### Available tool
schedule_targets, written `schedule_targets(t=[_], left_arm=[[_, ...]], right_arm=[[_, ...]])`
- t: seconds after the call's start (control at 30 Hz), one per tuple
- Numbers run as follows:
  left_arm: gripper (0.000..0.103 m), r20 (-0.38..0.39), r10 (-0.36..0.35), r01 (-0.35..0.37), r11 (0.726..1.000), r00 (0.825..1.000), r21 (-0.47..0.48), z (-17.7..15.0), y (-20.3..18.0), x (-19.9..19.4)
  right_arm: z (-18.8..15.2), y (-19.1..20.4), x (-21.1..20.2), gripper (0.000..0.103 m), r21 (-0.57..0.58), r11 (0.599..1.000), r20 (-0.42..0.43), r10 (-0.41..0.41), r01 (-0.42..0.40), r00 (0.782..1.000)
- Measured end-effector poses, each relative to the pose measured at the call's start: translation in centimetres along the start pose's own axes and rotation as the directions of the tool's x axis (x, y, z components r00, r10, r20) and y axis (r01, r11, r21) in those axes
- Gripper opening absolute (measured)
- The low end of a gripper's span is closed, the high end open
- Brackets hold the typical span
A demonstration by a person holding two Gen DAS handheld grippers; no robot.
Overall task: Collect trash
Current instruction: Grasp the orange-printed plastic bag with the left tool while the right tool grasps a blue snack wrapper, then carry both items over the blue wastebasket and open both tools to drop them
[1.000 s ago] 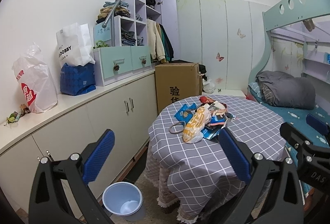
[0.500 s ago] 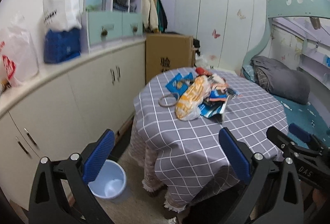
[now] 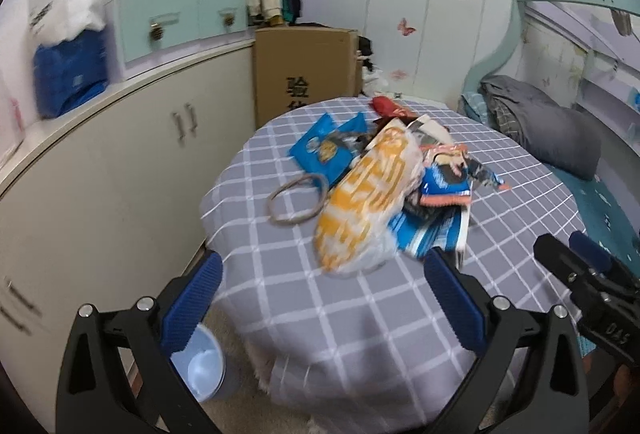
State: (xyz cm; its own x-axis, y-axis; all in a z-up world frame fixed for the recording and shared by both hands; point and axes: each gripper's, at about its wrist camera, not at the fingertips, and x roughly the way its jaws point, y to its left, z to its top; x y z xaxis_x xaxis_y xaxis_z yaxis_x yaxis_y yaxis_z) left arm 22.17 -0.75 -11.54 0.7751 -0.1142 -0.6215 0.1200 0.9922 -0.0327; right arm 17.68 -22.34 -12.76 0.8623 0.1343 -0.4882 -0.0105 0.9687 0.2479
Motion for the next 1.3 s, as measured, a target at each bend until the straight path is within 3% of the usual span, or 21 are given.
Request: schedule_targets(t=[0.23, 0.27, 0.3, 0.33, 0.43, 0.5, 0.53, 0.57, 0.63, 0.67, 0.8, 0.97, 1.1, 1.3], left_arm=[[0.098, -0.055, -0.020, 0.021, 1.000, 0.998, 0.020, 1.9, -0.8, 5.9], [0.094, -0.058, -0.021, 0.022, 1.000, 0.998, 0.021, 1.9, -0.9, 6.2], [0.081, -0.062, -0.023, 0.025, 0.999, 0.998, 0.024, 2.0, -1.0, 6.6], [0.075, -0.066, -0.040, 0.042, 0.999, 0.997, 0.029, 2.1, -1.1, 6.9], [0.066, -0.088, -0.092, 0.094, 0.995, 0.992, 0.022, 2.2, -1.1, 7.7], [0.052, -0.090, -0.105, 0.108, 0.994, 0.990, 0.028, 2.3, -1.2, 8.0], [0.051, -0.097, -0.112, 0.115, 0.993, 0.989, 0.027, 2.3, -1.3, 8.2], [0.047, -0.098, -0.118, 0.121, 0.992, 0.988, 0.023, 2.4, -1.3, 8.2], [0.042, -0.090, -0.133, 0.134, 0.991, 0.987, 0.006, 2.4, -1.2, 7.9], [0.030, -0.085, -0.143, 0.142, 0.990, 0.986, -0.011, 2.5, -1.0, 7.7], [0.027, -0.050, -0.216, 0.211, 0.973, 0.975, -0.096, 2.8, 0.2, 6.6], [0.025, 0.017, -0.229, 0.229, 0.968, 0.973, -0.099, 2.7, 0.8, 4.1], [0.025, 0.084, -0.225, 0.235, 0.962, 0.971, -0.142, 2.5, 2.9, 1.2], [0.025, 0.168, -0.153, 0.191, 0.953, 0.974, -0.236, 0.9, 8.4, -3.3]], right_arm=[[3.2, -0.8, 3.5, 0.092, -0.001, 1.000, 0.006, 0.003, -0.003, 1.000], [3.6, -0.8, 4.2, 0.088, 0.000, 1.000, -0.003, 0.011, -0.011, 1.000], [3.9, -0.8, 4.8, 0.081, 0.001, 1.000, -0.011, 0.019, -0.019, 1.000], [4.2, -0.8, 5.6, 0.077, -0.002, 1.000, -0.029, 0.021, -0.021, 0.999], [4.6, -0.6, 7.2, 0.067, -0.011, 0.999, -0.063, 0.034, -0.035, 0.997], [4.7, -0.7, 8.2, 0.047, 0.004, 0.998, -0.095, 0.070, -0.070, 0.993], [4.9, -0.6, 8.9, 0.043, 0.000, 0.998, -0.115, 0.065, -0.065, 0.991], [5.0, -0.5, 9.1, 0.030, -0.005, 0.998, -0.119, 0.063, -0.064, 0.991], [5.2, -0.2, 9.2, 0.022, -0.023, 0.998, -0.118, 0.059, -0.062, 0.991], [5.2, 0.0, 9.1, 0.014, -0.038, 0.998, -0.109, 0.054, -0.059, 0.993], [5.3, 0.4, 8.3, 0.013, -0.070, 0.997, -0.083, 0.025, -0.031, 0.996], [5.9, 1.1, 6.0, 0.012, -0.071, 0.997, -0.012, 0.008, -0.009, 1.000], [6.5, 3.4, 3.3, 0.012, -0.100, 0.994, 0.041, 0.047, -0.043, 0.998], [5.9, 8.7, 1.5, 0.012, -0.159, 0.975, 0.040, 0.163, -0.155, 0.986]])
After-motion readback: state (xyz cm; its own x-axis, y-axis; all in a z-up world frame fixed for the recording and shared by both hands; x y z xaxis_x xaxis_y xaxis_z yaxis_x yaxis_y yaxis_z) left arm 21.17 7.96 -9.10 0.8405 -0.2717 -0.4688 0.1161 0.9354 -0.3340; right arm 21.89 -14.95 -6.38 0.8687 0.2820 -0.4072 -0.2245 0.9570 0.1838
